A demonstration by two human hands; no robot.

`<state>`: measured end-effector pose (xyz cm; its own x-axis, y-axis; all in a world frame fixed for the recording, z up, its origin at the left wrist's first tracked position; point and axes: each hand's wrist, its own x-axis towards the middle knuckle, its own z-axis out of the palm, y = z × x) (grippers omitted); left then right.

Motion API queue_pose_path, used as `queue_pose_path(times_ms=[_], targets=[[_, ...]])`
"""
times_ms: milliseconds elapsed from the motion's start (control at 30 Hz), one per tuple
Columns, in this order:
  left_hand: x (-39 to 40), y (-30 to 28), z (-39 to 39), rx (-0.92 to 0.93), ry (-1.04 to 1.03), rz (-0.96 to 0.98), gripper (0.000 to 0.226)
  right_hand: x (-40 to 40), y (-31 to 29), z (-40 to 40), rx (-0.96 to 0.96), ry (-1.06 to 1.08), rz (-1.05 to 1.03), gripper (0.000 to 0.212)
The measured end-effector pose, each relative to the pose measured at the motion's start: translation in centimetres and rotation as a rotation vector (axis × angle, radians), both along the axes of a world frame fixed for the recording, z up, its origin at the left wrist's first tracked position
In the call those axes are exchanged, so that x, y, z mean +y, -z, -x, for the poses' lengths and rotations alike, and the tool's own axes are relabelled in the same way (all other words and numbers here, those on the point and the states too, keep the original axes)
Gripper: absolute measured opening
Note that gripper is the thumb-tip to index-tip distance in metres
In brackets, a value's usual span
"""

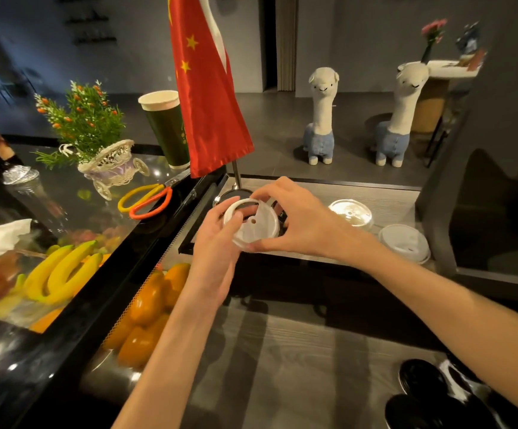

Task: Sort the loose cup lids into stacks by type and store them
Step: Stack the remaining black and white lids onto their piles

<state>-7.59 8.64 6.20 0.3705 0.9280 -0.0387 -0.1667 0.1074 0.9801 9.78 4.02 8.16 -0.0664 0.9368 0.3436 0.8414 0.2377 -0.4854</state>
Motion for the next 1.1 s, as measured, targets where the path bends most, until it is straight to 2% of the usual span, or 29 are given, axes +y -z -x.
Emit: queue_pose_path(times_ms=[67,200,300,467,600,733,867,1000,1100], targets=[[-0.2,-0.7,-0.6,0.007,0.026,-0.02,0.032,-0.7,-0.9,-1.5,-0.029,-0.053,0.013,0.079],[0.3,-2.4,-1.1,0.177,0.122,-0.14,0.024,-1.2,-3.6,-4.6,-0.141,-0.222,0.059,0.078],[0.7,-3.4,-1.8,0.124,0.136,-0.118,0.019,-1.2,-5.0,-6.1,-0.194,-0.142,0.047,0.081],[0.2,-3.9,-3.9,-0.014,0.197,-0.031,0.027,-1.6,-5.1,-7.2,-0.151,-0.007,-0.013,0.078],[-0.6,-2.9,-5.8,-0.046,0.212,0.034,0.034,-2.1,-5.5,-9.2,-0.221,0.009,0.023,0.077],[-2.5,-0.9,-7.1,0.172,0.249,-0.057,0.031,-2.5,-5.5,-13.2,-0.264,0.07,0.217,0.078],[-4.1,1.4,-8.2,0.385,0.334,-0.184,0.038,-2.4,-4.5,-16.1,-0.289,0.063,0.415,0.073],[-5.5,1.6,-9.3,0.437,0.343,-0.215,0.05,-1.8,-3.6,-17.5,-0.339,0.025,0.464,0.075],[-6.2,1.6,-9.9,0.433,0.359,-0.211,0.046,-1.3,-3.5,-17.9,-0.342,-0.007,0.493,0.073]])
